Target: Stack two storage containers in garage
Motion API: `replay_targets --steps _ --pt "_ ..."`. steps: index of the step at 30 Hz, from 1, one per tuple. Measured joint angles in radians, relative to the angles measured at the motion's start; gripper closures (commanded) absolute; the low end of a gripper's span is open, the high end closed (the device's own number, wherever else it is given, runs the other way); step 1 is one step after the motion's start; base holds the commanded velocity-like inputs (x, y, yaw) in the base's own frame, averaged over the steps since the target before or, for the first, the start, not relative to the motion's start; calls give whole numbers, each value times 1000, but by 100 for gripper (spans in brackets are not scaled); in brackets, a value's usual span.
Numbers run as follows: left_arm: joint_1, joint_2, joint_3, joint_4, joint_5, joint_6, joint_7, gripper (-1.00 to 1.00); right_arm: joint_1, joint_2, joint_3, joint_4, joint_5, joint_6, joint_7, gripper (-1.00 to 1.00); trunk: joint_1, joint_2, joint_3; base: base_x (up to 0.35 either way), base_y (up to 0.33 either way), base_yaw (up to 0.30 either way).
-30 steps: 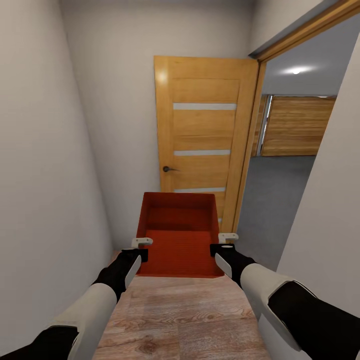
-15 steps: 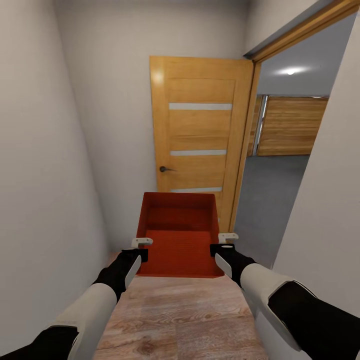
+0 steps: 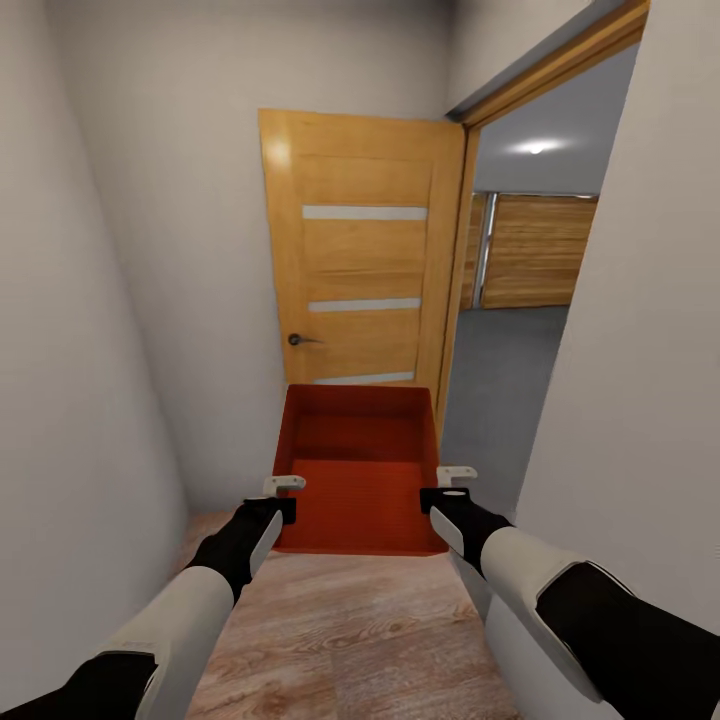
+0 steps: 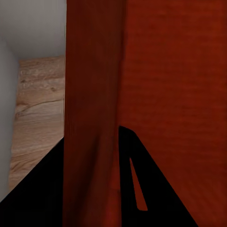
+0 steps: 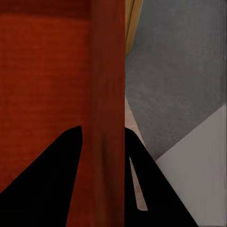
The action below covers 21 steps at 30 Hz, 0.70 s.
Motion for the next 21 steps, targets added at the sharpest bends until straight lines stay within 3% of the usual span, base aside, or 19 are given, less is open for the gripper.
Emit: replay_targets --steps 7,21 --pt "0 0 0 0 1 0 0 100 -1 0 1 0 0 1 0 100 0 0 0 31 24 -170" --pt "0 1 3 0 -3 1 -4 100 -1 1 -4 0 5 2 0 100 0 0 0 232 204 -8"
